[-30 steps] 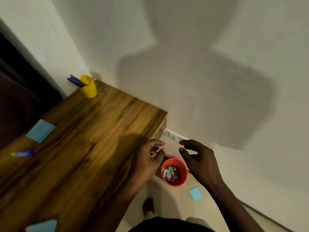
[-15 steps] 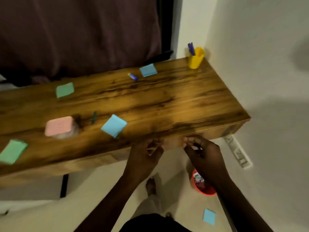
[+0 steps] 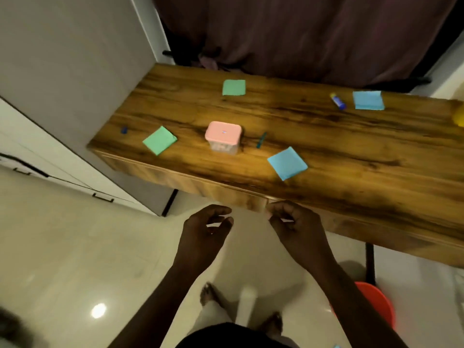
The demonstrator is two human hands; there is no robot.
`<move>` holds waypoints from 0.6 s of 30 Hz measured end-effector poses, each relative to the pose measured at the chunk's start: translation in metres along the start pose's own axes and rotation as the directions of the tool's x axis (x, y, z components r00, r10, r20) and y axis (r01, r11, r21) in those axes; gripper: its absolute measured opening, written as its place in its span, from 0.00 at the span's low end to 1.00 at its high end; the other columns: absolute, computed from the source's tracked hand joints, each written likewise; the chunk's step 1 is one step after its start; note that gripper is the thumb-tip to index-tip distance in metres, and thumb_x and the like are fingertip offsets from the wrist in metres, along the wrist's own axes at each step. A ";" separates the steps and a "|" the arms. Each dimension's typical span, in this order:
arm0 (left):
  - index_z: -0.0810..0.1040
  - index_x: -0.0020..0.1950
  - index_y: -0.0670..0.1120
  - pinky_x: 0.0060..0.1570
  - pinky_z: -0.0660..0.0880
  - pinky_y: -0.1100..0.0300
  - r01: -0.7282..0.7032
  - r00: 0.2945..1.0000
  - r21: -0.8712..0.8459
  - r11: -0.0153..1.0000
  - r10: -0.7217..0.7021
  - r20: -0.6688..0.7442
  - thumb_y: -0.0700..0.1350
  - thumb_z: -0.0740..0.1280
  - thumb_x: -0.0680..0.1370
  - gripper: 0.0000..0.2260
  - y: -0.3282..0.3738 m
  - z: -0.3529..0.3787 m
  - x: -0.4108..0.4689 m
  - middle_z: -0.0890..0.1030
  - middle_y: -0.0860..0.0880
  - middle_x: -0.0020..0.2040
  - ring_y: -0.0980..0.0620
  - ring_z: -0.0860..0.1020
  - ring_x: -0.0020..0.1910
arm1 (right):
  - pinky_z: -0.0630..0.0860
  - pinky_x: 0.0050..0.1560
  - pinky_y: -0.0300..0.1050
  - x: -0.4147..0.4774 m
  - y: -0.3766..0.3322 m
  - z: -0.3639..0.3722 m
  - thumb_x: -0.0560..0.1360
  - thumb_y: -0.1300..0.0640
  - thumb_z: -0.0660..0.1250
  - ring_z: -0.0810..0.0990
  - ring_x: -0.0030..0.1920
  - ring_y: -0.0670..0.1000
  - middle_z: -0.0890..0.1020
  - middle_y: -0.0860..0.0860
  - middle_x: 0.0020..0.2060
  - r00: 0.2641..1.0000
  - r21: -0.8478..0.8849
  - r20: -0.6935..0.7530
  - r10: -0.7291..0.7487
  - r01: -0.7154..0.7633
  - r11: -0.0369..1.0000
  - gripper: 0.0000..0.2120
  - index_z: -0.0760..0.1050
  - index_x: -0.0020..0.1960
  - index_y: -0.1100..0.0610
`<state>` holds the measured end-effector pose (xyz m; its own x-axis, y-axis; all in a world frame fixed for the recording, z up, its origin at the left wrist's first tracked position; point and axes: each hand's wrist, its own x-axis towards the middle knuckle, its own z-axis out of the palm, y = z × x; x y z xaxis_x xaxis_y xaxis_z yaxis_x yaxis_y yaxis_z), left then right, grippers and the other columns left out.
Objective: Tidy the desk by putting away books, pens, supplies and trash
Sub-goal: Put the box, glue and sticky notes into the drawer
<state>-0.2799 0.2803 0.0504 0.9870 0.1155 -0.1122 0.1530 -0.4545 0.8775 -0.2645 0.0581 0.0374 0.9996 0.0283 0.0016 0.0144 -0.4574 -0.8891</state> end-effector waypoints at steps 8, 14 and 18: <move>0.84 0.54 0.53 0.41 0.74 0.75 0.073 0.995 -0.028 0.997 -0.074 -0.066 0.44 0.73 0.77 0.07 -0.057 -0.097 0.038 0.85 0.61 0.50 0.67 0.81 0.49 | 0.78 0.47 0.29 0.045 -0.041 0.112 0.78 0.51 0.72 0.82 0.51 0.36 0.85 0.39 0.45 0.994 0.015 0.112 0.017 -0.019 1.000 0.05 0.83 0.52 0.49; 0.84 0.55 0.55 0.42 0.74 0.76 0.061 0.998 -0.001 0.998 -0.061 -0.023 0.46 0.73 0.77 0.08 -0.088 -0.148 0.071 0.84 0.62 0.52 0.65 0.82 0.52 | 0.82 0.50 0.38 0.073 -0.043 0.175 0.78 0.50 0.72 0.85 0.50 0.42 0.87 0.41 0.45 0.966 0.119 0.179 0.185 -0.208 0.971 0.04 0.83 0.52 0.47; 0.83 0.57 0.56 0.43 0.73 0.78 0.083 0.997 0.014 0.996 -0.083 0.002 0.47 0.73 0.77 0.09 -0.105 -0.165 0.090 0.84 0.60 0.53 0.60 0.82 0.54 | 0.85 0.52 0.51 0.079 -0.036 0.205 0.78 0.55 0.72 0.86 0.51 0.49 0.88 0.48 0.47 0.906 0.275 0.241 0.348 -0.408 0.871 0.05 0.84 0.54 0.50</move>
<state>-0.2159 0.4841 0.0257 0.9710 0.1509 -0.1855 0.2349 -0.4556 0.8586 -0.1914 0.2588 -0.0240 0.9046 0.0806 -0.4187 -0.4020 -0.1656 -0.9005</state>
